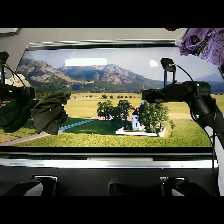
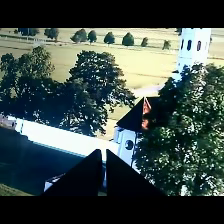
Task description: Fold the clothes and pants, and hang the long-sleeved shirts on hangers.
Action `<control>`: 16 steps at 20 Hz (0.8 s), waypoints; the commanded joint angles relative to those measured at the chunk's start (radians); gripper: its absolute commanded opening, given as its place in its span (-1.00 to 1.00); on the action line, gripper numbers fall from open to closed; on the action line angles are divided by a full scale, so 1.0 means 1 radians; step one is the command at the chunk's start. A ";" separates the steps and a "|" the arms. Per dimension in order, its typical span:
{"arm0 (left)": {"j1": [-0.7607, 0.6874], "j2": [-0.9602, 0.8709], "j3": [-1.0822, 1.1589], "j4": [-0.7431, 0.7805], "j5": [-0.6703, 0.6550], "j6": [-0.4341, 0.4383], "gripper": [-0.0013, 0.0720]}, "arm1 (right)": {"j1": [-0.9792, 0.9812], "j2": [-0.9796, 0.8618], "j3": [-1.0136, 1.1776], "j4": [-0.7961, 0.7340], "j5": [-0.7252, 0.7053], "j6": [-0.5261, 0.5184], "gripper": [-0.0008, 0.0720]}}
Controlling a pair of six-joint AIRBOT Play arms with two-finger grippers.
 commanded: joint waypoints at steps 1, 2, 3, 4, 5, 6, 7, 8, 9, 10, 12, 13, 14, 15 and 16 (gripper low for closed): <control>0.000 0.000 0.000 0.000 0.000 0.000 -0.92 | 0.001 0.000 0.001 0.000 0.001 0.000 -0.78; 0.000 0.000 0.000 0.000 0.001 0.000 -0.92 | 0.001 0.000 0.001 0.000 0.003 0.000 -0.78; 0.000 0.000 0.000 0.000 0.000 0.000 -0.91 | 0.001 0.000 0.001 0.000 0.006 0.000 -0.78; 0.000 0.000 0.000 0.000 0.000 0.000 -0.92 | 0.001 0.000 0.001 0.000 0.008 0.000 -0.78; 0.000 0.000 0.000 0.000 0.001 0.000 -0.92 | 0.001 0.000 0.001 0.000 0.008 0.000 -0.78; 0.000 0.000 0.000 0.000 0.001 0.000 -0.92 | 0.001 0.000 0.001 0.000 0.008 0.000 -0.78; 0.000 0.000 0.000 0.000 0.008 0.000 -0.92 | 0.001 0.000 0.001 0.000 0.008 0.000 -0.78; 0.000 0.000 0.000 0.000 0.014 0.000 -0.92 | 0.001 0.000 0.001 0.000 0.008 0.000 -0.78; 0.000 0.000 0.000 -0.001 0.016 0.000 -0.92 | 0.001 0.000 0.001 0.000 0.008 0.000 -0.78; 0.000 -0.002 -0.001 -0.011 0.014 -0.009 -0.89 | 0.001 0.000 0.001 0.000 0.008 0.000 -0.78; 0.001 -0.021 -0.002 0.003 0.014 -0.013 0.76 | 0.001 0.000 0.001 0.000 0.007 0.001 -0.78; 0.004 -0.040 -0.014 0.024 0.016 -0.040 1.00 | 0.001 0.000 0.001 0.000 0.006 0.001 -0.78; 0.014 -0.068 -0.035 0.047 0.018 -0.041 1.00 | 0.001 0.000 0.001 0.000 0.006 0.001 -0.78; 0.027 -0.100 -0.065 0.048 0.030 -0.042 1.00 | 0.001 0.000 0.001 0.000 0.007 0.001 -0.78; 0.040 -0.132 -0.106 0.048 0.063 -0.042 1.00 | 0.001 0.000 0.001 0.000 0.007 0.001 -0.78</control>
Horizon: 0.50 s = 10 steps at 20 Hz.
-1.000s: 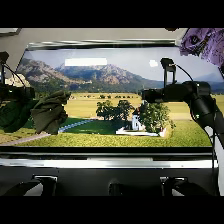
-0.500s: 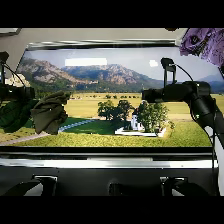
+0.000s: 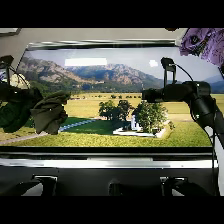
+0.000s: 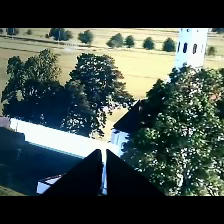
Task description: Fold the clothes and pants, and hang the long-sleeved shirts on hangers.
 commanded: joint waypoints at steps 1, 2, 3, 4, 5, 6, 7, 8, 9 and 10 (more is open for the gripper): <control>0.032 -0.095 -0.107 0.026 0.087 -0.018 1.00 | 0.001 0.000 0.001 0.000 0.001 0.000 -0.78; 0.039 -0.126 -0.149 0.026 0.140 -0.031 1.00 | 0.001 0.000 0.001 0.000 0.001 0.000 -0.78; 0.047 -0.159 -0.188 0.026 0.201 -0.045 1.00 | 0.001 0.000 0.001 0.000 0.001 0.000 -0.78; 0.051 -0.193 -0.217 0.026 0.264 -0.074 1.00 | 0.001 0.000 0.001 0.000 0.000 0.000 -0.78; 0.052 -0.222 -0.235 0.026 0.315 -0.100 1.00 | 0.001 0.000 0.001 0.000 0.000 0.000 -0.78; 0.050 -0.256 -0.240 0.025 0.352 -0.101 1.00 | 0.001 0.000 0.001 0.000 0.000 0.000 -0.78; 0.047 -0.286 -0.240 0.021 0.379 -0.101 1.00 | 0.001 0.000 0.001 0.000 0.000 0.000 -0.78; 0.042 -0.313 -0.240 0.006 0.394 -0.101 1.00 | 0.001 0.000 0.001 0.000 0.000 0.000 -0.78; 0.037 -0.330 -0.238 -0.013 0.393 -0.101 0.96 | 0.001 0.000 0.001 0.000 -0.003 0.000 -0.78; 0.033 -0.336 -0.236 -0.046 0.388 -0.101 0.11 | 0.001 0.000 0.001 0.000 -0.009 0.000 -0.78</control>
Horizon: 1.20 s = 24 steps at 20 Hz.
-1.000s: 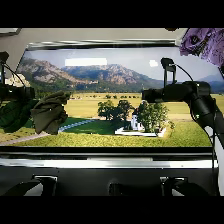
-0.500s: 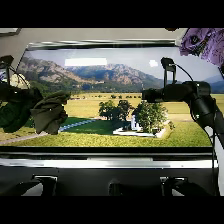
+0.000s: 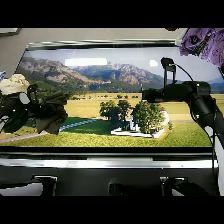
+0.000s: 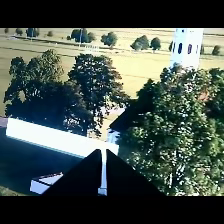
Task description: Fold the clothes and pants, and hang the long-sleeved shirts on hangers.
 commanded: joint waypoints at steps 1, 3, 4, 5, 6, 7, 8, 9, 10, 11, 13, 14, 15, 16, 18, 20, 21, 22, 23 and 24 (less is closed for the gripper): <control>-0.010 -0.053 -0.008 -0.096 0.032 -0.005 -0.88 | 0.001 0.000 0.001 0.000 -0.018 0.000 -0.78; -0.041 -0.037 0.024 -0.177 -0.037 0.030 -0.93 | 0.001 0.000 0.002 -0.003 -0.056 0.000 -0.78; -0.070 -0.017 0.038 -0.212 -0.070 0.068 -0.93 | 0.001 0.000 0.002 -0.003 -0.084 -0.004 -0.78; -0.114 0.013 0.050 -0.246 -0.096 0.080 -0.93 | 0.001 0.002 0.002 -0.003 -0.116 -0.014 -0.78; -0.165 0.046 0.056 -0.287 -0.110 0.079 -0.93 | 0.001 0.009 0.002 -0.006 -0.153 -0.032 -0.78; -0.226 0.077 0.060 -0.340 -0.114 0.079 -0.93 | 0.001 0.019 0.002 -0.014 -0.192 -0.054 -0.77; -0.300 0.105 0.061 -0.402 -0.109 0.079 -0.93 | 0.001 0.032 0.002 -0.033 -0.226 -0.072 -0.77; -0.374 0.121 0.061 -0.462 -0.100 0.074 -0.93 | 0.001 0.051 0.002 -0.061 -0.261 -0.084 -0.76; -0.456 0.125 0.061 -0.511 -0.081 0.043 -0.93 | 0.001 0.072 0.002 -0.097 -0.291 -0.094 -0.74; -0.543 0.118 0.060 -0.535 -0.045 -0.008 -0.93 | 0.001 0.093 0.002 -0.129 -0.316 -0.106 -0.70; -0.711 0.081 0.060 -0.535 0.069 -0.091 -0.93 | 0.001 0.127 0.002 -0.181 -0.356 -0.107 -0.25; -0.784 0.050 0.061 -0.535 0.129 -0.121 -0.93 | 0.001 0.137 0.002 -0.192 -0.371 -0.107 -0.24; -0.851 0.012 0.061 -0.535 0.183 -0.158 -0.92 | 0.001 0.141 0.002 -0.198 -0.384 -0.108 -0.24; -0.899 -0.024 0.061 -0.536 0.219 -0.170 -0.85 | 0.001 0.142 0.001 -0.198 -0.389 -0.108 -0.24; -0.935 -0.071 0.061 -0.564 0.256 -0.169 -0.04 | 0.001 0.142 -0.006 -0.199 -0.358 -0.108 -0.12; -0.885 -0.053 0.062 -0.579 0.244 -0.167 0.54 | 0.000 0.134 -0.010 -0.222 -0.328 -0.109 -0.09; -0.829 -0.021 0.061 -0.572 0.219 -0.146 0.54 | 0.000 0.135 -0.014 -0.250 -0.304 -0.107 0.04; -0.764 0.018 0.061 -0.564 0.190 -0.117 0.54 | 0.000 0.135 -0.020 -0.275 -0.284 -0.096 0.12; -0.689 0.062 0.061 -0.551 0.154 -0.085 0.54 | 0.000 0.134 -0.031 -0.294 -0.272 -0.079 0.13; -0.603 0.108 0.061 -0.523 0.121 -0.075 0.54 | -0.012 0.128 -0.055 -0.284 -0.269 -0.065 0.19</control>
